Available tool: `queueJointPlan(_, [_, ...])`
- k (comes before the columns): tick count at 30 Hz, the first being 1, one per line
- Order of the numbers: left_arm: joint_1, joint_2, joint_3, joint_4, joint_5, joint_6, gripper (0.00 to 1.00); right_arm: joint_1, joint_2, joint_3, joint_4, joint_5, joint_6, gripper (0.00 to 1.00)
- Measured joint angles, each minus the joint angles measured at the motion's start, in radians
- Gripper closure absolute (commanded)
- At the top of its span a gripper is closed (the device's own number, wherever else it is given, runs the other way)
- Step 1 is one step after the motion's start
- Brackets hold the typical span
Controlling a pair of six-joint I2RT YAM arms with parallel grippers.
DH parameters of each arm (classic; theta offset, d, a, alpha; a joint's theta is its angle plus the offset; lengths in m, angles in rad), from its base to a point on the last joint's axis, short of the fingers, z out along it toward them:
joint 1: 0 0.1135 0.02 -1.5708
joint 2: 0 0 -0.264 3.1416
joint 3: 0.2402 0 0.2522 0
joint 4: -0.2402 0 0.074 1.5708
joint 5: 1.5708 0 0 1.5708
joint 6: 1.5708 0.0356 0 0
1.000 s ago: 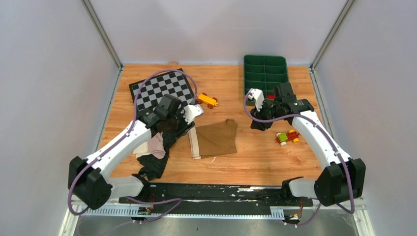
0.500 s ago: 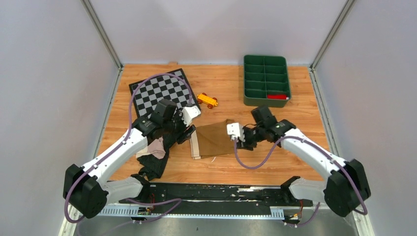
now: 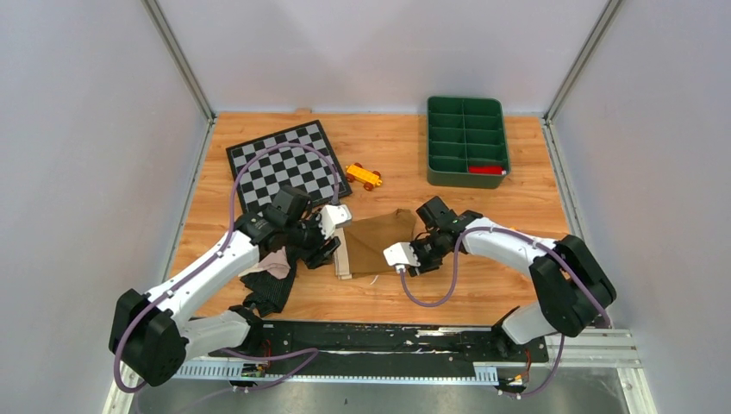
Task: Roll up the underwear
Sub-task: Fold the underwear at the center of the board.
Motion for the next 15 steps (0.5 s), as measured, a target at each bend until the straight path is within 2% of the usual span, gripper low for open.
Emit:
queueJointPlan(9, [0.000,-0.006,-0.080,0.010,0.027,0.048,0.36,0.000,0.053,0.002,0.041,0.019,-0.055,0.67])
queueJointPlan(13, [0.000,-0.006,-0.100,0.011,0.026,0.108,0.38,0.000,0.054,-0.003,0.059,0.028,-0.082,0.84])
queueJointPlan(15, [0.000,-0.006,-0.101,0.015,0.027,0.137,0.38,0.001,0.057,-0.006,0.067,0.032,-0.095,0.89])
